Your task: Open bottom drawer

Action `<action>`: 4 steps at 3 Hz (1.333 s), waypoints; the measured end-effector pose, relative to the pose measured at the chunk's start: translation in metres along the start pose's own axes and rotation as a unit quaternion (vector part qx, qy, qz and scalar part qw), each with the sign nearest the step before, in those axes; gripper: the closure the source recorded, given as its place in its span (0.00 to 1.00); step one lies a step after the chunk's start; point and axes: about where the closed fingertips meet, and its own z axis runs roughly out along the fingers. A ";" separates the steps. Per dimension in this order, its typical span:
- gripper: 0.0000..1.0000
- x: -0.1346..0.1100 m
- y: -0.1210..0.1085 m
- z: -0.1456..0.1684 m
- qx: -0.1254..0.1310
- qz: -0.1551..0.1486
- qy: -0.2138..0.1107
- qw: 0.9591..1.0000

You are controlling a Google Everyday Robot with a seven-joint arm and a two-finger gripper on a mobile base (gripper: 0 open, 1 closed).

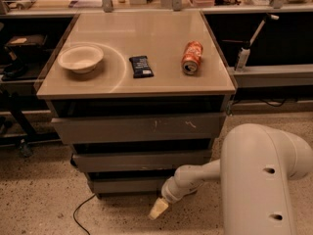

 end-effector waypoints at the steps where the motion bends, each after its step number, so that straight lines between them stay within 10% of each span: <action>1: 0.00 0.000 0.000 0.000 0.000 0.000 0.000 1.000; 4: 0.00 0.007 -0.061 0.020 0.065 0.017 0.000 0.998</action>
Offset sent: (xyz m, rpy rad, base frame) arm 0.0333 -0.0087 -0.0180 -0.0375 -0.0792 -0.0740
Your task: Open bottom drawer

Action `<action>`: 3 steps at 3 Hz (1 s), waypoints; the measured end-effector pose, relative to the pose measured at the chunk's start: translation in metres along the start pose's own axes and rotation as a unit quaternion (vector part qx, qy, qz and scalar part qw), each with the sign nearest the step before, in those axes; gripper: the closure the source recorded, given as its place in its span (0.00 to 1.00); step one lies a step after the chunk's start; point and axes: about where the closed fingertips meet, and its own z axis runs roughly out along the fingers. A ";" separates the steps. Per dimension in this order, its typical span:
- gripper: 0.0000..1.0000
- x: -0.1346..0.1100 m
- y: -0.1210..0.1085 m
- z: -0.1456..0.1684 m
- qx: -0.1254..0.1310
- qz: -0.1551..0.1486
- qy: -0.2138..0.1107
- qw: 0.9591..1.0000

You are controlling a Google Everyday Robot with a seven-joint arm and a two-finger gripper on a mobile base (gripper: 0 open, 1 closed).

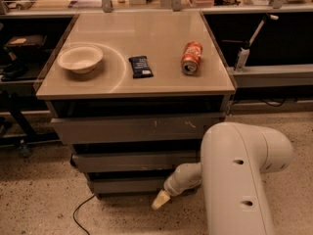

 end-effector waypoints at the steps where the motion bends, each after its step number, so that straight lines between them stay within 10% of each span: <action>1: 0.00 0.005 -0.012 0.016 0.004 0.004 0.005 1.000; 3: 0.00 0.006 -0.031 0.037 0.008 -0.003 0.014 1.000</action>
Offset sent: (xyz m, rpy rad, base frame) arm 0.0345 -0.0078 -0.0455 -0.0330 0.0057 -0.0068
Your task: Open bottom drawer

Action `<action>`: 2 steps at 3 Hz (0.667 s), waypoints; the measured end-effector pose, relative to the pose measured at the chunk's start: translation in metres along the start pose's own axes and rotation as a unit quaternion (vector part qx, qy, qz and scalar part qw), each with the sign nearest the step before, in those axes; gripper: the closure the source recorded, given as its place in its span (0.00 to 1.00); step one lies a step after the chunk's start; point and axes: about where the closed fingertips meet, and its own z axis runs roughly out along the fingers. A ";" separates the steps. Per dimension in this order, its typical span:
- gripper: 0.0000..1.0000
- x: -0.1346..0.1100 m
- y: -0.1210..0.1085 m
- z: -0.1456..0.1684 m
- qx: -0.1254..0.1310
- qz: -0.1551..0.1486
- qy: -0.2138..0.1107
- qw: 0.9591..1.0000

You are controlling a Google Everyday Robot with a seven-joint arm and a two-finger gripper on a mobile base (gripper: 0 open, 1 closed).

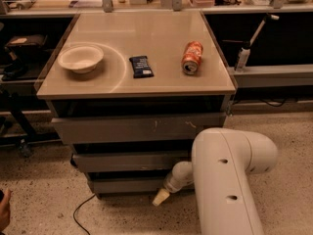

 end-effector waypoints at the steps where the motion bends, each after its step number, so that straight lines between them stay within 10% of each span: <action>1: 0.00 0.001 -0.007 0.010 -0.003 -0.002 0.007 1.000; 2: 0.00 0.010 -0.001 0.030 -0.014 -0.012 0.034 0.999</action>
Offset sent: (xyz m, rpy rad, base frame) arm -0.0044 0.0086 -0.0535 -0.0960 0.0886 0.0816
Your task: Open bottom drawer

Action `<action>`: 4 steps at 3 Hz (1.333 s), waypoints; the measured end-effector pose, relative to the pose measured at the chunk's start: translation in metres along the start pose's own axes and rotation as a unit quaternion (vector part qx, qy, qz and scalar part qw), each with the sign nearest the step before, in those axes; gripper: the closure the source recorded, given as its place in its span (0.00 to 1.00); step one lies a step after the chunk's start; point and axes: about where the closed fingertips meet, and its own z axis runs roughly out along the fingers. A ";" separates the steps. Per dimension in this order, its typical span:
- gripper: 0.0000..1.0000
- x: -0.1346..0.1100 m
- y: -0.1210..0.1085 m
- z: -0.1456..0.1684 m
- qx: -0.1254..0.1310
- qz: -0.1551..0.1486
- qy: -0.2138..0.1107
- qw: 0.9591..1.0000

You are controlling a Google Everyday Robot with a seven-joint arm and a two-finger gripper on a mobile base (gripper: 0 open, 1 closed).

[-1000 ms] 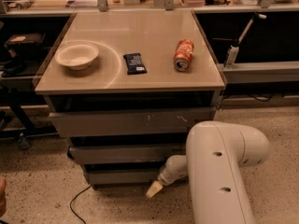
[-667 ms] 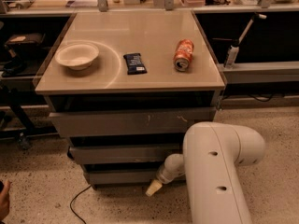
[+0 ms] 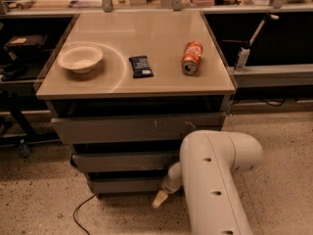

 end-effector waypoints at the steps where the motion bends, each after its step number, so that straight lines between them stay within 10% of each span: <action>1: 0.00 0.013 0.014 0.004 -0.012 -0.019 0.029 0.999; 4: 0.00 0.114 0.110 -0.074 -0.053 0.014 0.083 0.995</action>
Offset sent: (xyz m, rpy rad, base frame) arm -0.0930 -0.0232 0.0137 -0.1033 0.1064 0.1144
